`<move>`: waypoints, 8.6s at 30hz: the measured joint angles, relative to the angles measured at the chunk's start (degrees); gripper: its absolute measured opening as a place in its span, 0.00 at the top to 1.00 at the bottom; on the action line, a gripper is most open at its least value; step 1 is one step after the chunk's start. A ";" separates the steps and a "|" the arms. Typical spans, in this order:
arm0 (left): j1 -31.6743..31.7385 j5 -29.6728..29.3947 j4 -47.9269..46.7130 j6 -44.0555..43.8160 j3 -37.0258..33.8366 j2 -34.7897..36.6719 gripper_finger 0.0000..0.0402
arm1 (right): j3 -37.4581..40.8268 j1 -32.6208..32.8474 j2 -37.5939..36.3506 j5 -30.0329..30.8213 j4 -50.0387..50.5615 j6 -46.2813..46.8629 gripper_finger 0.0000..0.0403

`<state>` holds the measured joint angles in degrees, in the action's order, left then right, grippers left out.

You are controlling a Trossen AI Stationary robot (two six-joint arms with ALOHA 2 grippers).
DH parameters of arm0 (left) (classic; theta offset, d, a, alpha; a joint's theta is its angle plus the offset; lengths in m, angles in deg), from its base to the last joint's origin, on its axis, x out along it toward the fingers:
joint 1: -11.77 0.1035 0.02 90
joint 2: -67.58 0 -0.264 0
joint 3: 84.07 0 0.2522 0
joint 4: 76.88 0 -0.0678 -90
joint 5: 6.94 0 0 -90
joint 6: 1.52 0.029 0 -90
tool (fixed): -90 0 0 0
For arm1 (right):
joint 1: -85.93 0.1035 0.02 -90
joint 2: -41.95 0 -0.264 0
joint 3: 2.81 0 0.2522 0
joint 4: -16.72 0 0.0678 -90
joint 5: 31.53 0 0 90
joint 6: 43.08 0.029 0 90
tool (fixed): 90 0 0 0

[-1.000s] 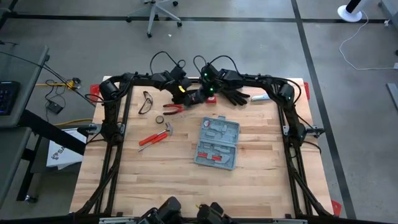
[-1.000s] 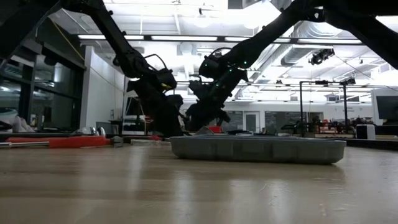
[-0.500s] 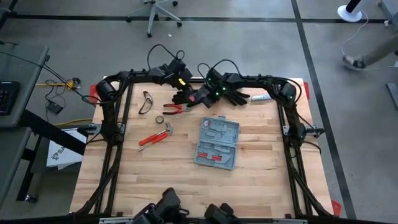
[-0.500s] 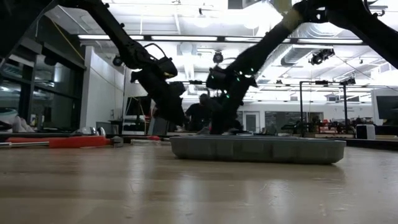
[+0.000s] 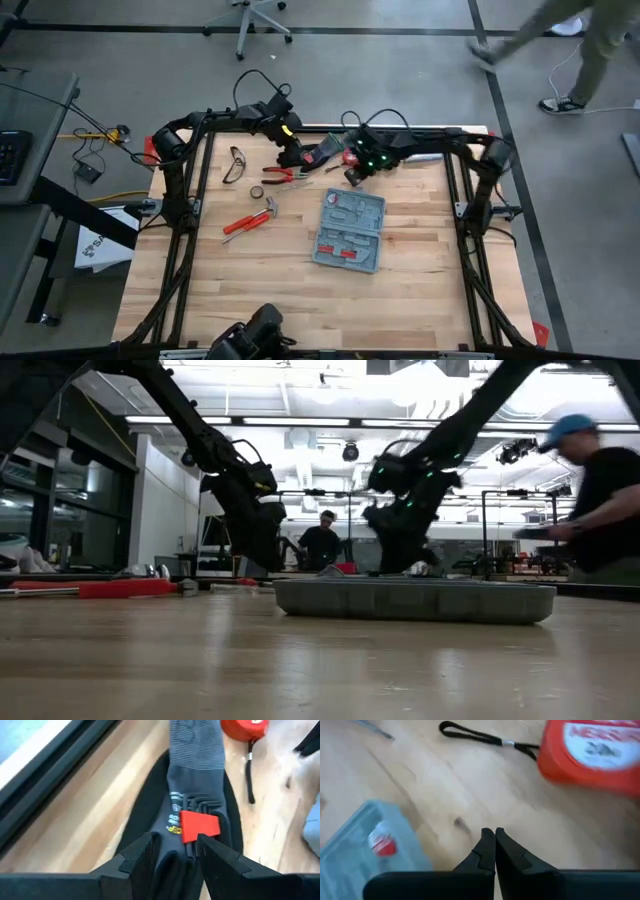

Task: Prefit tool cases
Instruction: Put the orange allen wrench set into the gray tool box

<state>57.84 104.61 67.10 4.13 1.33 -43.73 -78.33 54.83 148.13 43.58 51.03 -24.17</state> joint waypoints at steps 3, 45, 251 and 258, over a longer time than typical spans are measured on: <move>0.00 -0.23 0.46 0.97 0.00 0.00 0.63 | 4.79 0.83 -6.23 2.30 -1.69 2.04 1.00; -9.62 -3.16 -18.45 6.47 -1.60 0.09 0.63 | -15.32 1.51 4.14 -0.31 -2.99 -2.43 1.00; -14.47 10.21 -17.28 -16.05 4.94 -4.77 0.88 | -44.85 1.47 24.30 -15.29 32.00 -27.72 1.00; -13.53 12.05 -16.62 -14.60 4.81 -3.82 0.88 | -44.74 2.21 22.62 -16.91 32.38 -30.18 1.00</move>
<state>44.31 116.66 50.47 -10.47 6.14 -47.55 -123.07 57.04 170.75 26.66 83.41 -54.35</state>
